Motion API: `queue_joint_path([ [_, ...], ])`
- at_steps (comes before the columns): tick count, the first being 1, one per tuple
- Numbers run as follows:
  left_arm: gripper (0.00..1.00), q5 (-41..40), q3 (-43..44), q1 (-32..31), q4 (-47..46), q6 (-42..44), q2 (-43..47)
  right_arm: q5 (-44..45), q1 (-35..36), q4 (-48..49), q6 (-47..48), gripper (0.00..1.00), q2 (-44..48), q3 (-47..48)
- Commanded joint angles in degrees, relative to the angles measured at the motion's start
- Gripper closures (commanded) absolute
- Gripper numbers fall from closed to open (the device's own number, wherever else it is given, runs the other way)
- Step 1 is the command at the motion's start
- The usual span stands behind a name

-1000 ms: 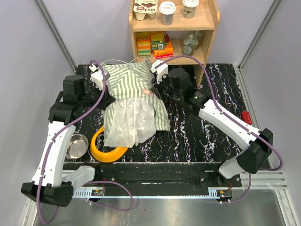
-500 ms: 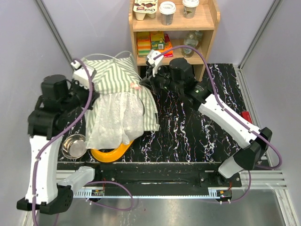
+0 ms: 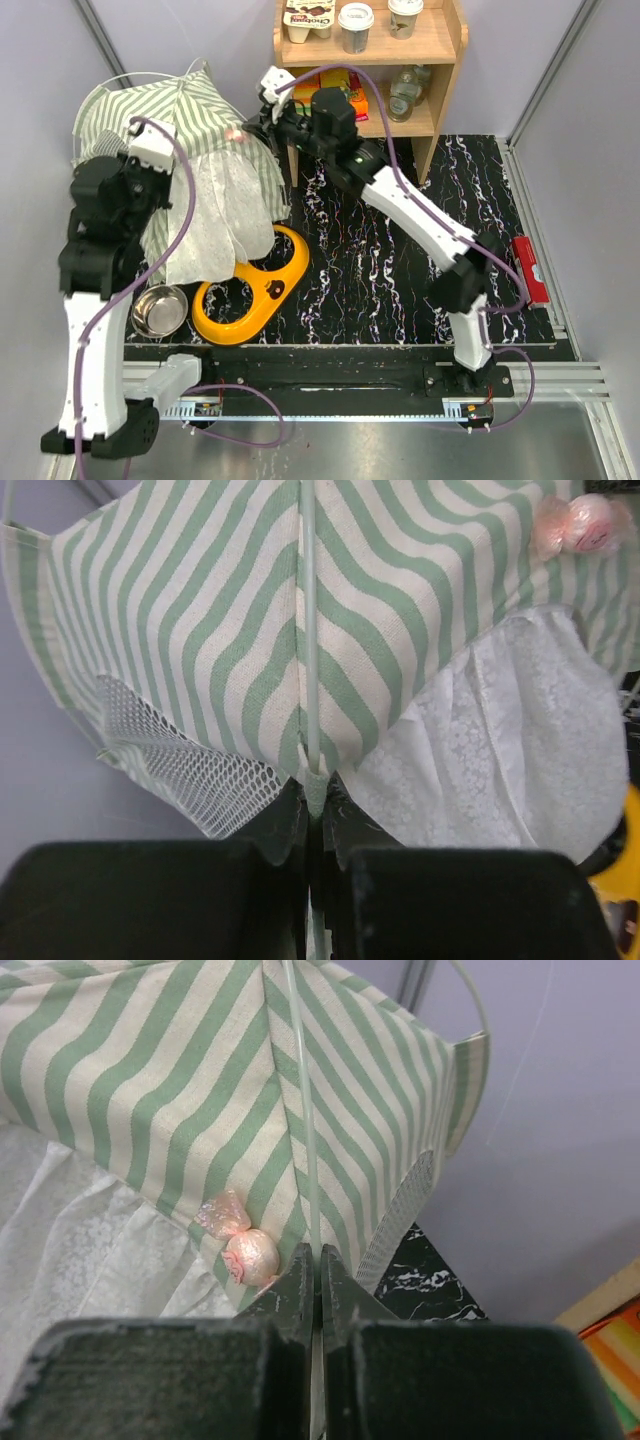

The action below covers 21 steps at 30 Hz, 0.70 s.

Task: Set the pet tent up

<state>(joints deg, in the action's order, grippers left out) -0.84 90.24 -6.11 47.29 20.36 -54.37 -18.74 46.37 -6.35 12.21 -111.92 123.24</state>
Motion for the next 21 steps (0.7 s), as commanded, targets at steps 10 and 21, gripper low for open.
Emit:
queue_joint_path([
  [10,1.00,4.44,-11.66,15.24,-34.01,4.25,-11.98,3.98,-3.04,12.23,0.54,1.00,-27.56,31.96],
  [21,1.00,9.01,-13.50,20.08,-34.63,-2.95,-18.14,2.74,-3.22,12.52,-0.61,0.58,-29.41,31.54],
])
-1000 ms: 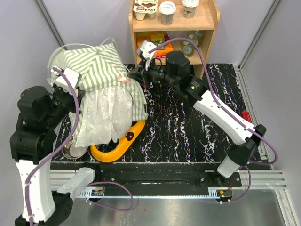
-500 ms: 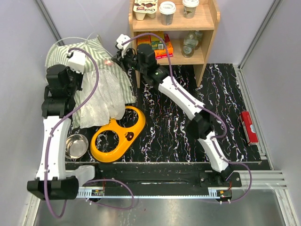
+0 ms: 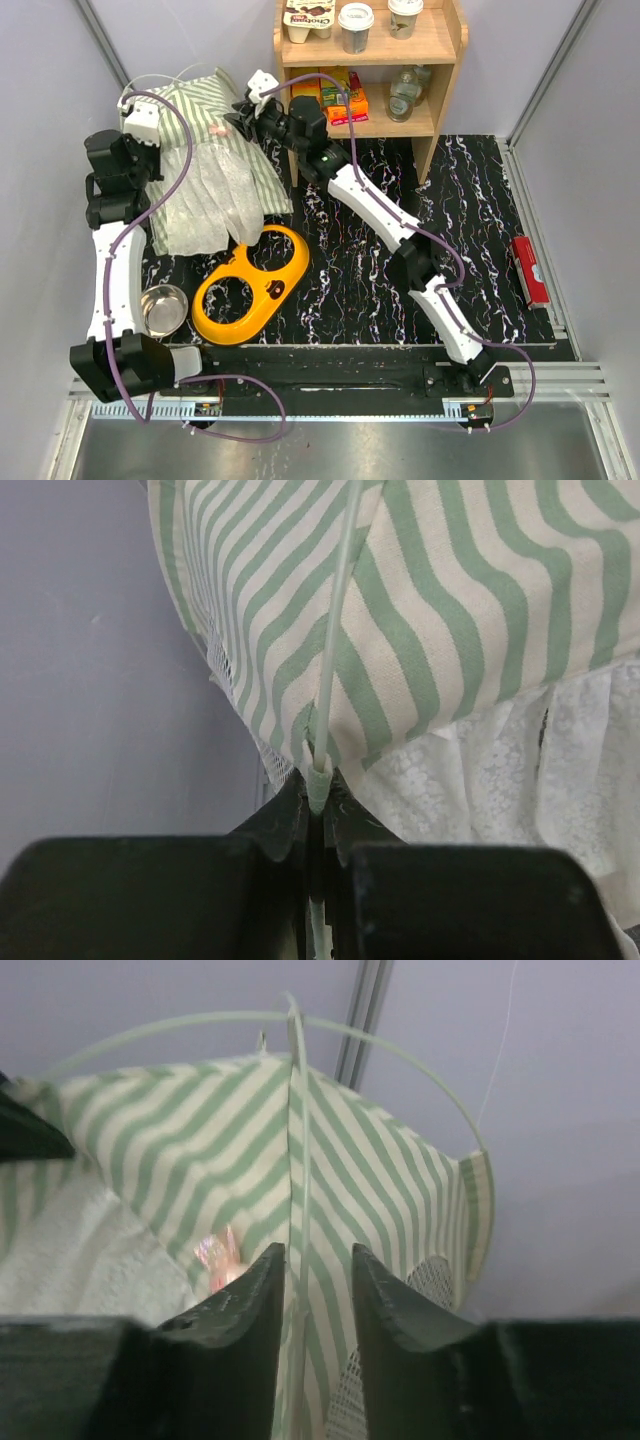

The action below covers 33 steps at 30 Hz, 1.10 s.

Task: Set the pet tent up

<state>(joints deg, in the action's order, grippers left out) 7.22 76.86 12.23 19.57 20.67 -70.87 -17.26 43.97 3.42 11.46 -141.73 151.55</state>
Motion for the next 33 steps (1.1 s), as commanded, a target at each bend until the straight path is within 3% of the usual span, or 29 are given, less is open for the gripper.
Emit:
queue_joint_path([
  [1,1.00,0.86,-0.91,1.83,-7.26,-4.13,-1.99,2.65,-0.90,0.73,0.22,0.45,0.93,2.88],
  [6,1.00,-1.16,-2.15,3.06,-7.62,-10.28,-5.06,8.54,-0.81,-14.38,-0.65,0.17,8.55,-3.78],
  [10,1.00,-0.81,-1.54,5.52,-8.15,-14.33,-7.08,11.70,-0.81,-22.74,-4.07,0.14,19.80,-18.17],
  [12,1.00,0.16,-0.84,6.66,-7.62,-16.00,-8.05,13.91,-1.42,-24.16,-7.84,0.17,24.46,-27.22],
  [16,1.00,2.00,1.36,8.77,-6.92,-18.46,-9.28,13.92,-4.50,-13.48,-22.76,0.24,34.92,-54.16],
  [20,1.00,2.44,4.08,9.48,-6.30,-19.52,-9.72,11.66,-8.01,1.38,-38.75,0.30,38.38,-69.43],
  [24,1.00,3.41,6.11,10.27,-5.69,-20.49,-10.08,2.68,-12.14,10.37,-53.27,0.38,30.66,-70.43],
  [29,1.00,4.20,6.02,10.53,-5.86,-20.49,-9.90,-5.67,-12.68,16.26,-66.46,0.39,14.58,-60.42],
  [33,1.00,4.20,5.58,10.88,-6.30,-20.32,-9.90,-7.53,-12.59,20.57,-74.21,0.41,5.78,-54.18],
])
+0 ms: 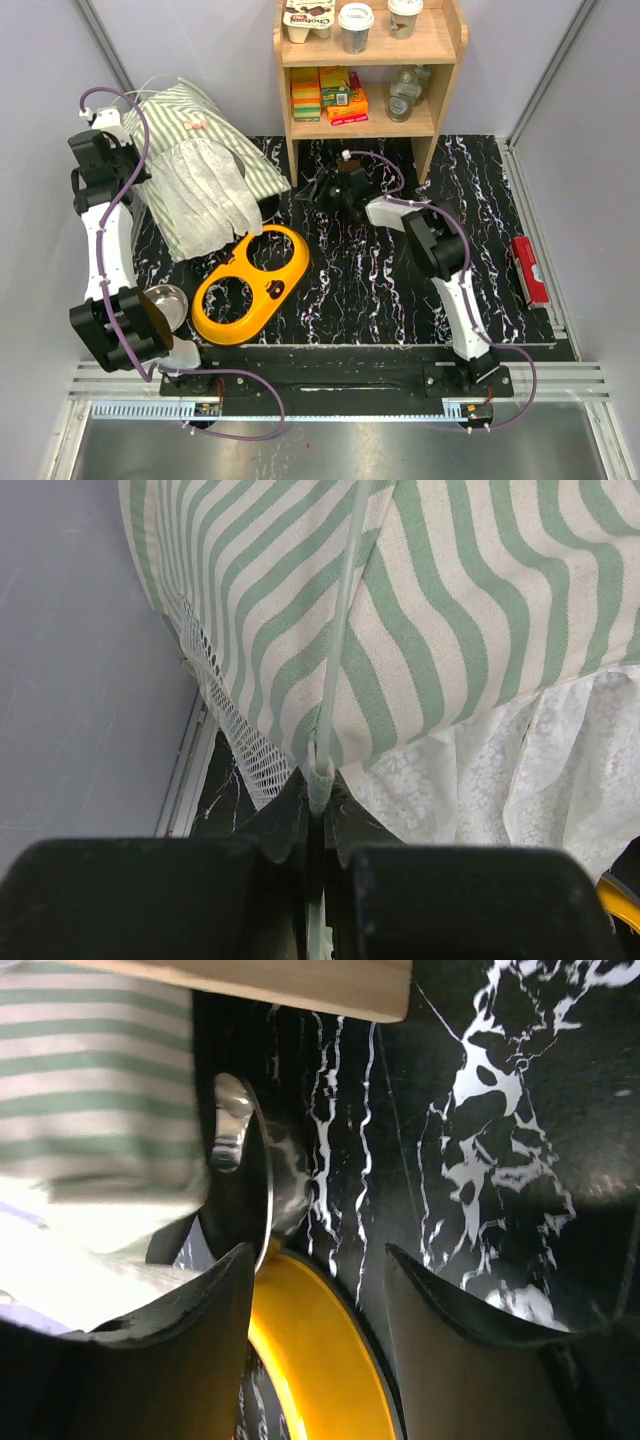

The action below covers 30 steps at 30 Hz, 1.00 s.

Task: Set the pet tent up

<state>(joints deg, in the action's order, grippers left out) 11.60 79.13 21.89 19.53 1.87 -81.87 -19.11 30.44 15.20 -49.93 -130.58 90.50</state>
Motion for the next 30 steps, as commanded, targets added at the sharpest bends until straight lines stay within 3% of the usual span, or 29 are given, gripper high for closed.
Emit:
queue_joint_path([
  [1,1.00,0.09,3.31,1.31,-6.34,-1.43,0.92,-5.76,1.12,8.79,-13.43,0.41,-6.69,8.19],
  [13,1.00,1.24,2.96,1.75,-7.22,-1.69,0.74,-7.78,3.22,7.91,-20.11,0.44,-18.21,18.66],
  [21,1.00,1.59,2.87,1.67,-7.31,-1.69,0.83,-9.19,5.60,4.84,-19.33,0.49,-20.94,22.70],
  [23,1.00,1.68,2.78,1.75,-7.40,-1.69,0.74,-8.84,5.86,4.49,-19.15,0.62,-21.20,23.58],
  [25,1.00,1.59,2.61,1.84,-7.40,-1.69,0.92,-8.49,5.60,4.83,-19.94,0.85,-20.94,22.97],
  [27,1.00,1.59,1.99,1.75,-7.40,-1.61,1.18,-7.87,5.42,6.06,-20.47,0.99,-19.54,20.70],
  [30,1.00,1.50,0.68,1.75,-7.92,-0.38,1.44,-4.89,4.55,10.27,-21.08,1.00,-14.46,12.80],
])
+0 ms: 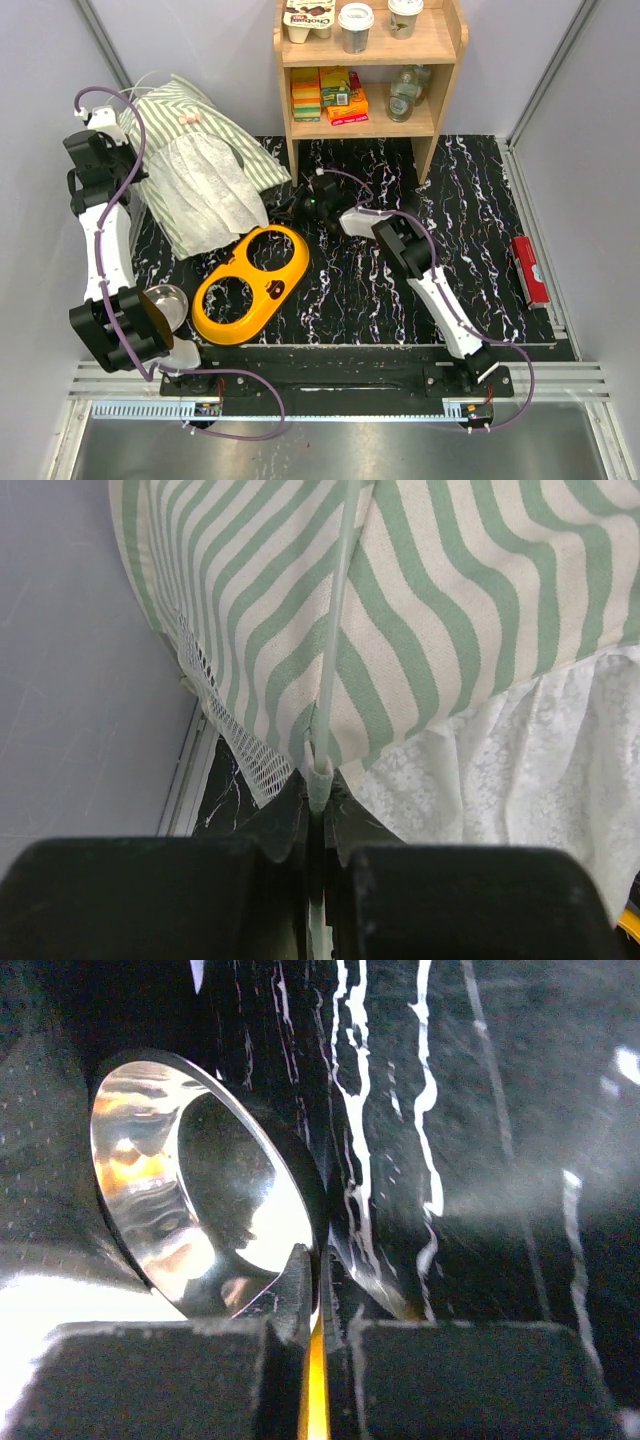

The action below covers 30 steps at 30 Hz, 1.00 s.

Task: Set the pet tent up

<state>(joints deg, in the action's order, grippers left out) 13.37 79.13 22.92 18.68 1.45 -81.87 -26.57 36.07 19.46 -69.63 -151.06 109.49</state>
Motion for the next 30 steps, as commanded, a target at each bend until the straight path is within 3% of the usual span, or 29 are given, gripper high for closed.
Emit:
queue_joint_path([
  [1,1.00,-0.10,0.24,0.73,-7.42,0.48,1.62,3.97,-1.53,7.50,-1.56,1.00,8.31,-9.35],
  [6,1.00,1.05,-0.82,0.81,-7.43,1.80,1.36,10.47,-4.17,9.11,2.55,1.00,19.30,-22.63],
  [18,1.00,2.62,-5.83,0.81,-9.71,5.84,-0.66,13.64,-8.83,1.72,22.07,1.00,40.13,-43.56],
  [28,1.00,6.32,-12.34,0.64,-11.12,9.00,0.57,17.95,-9.00,-3.46,31.30,1.00,50.68,-49.72],
  [30,0.88,6.76,-12.42,0.73,-9.72,9.27,0.83,17.78,-9.09,-5.22,33.32,1.00,52.10,-49.55],
])
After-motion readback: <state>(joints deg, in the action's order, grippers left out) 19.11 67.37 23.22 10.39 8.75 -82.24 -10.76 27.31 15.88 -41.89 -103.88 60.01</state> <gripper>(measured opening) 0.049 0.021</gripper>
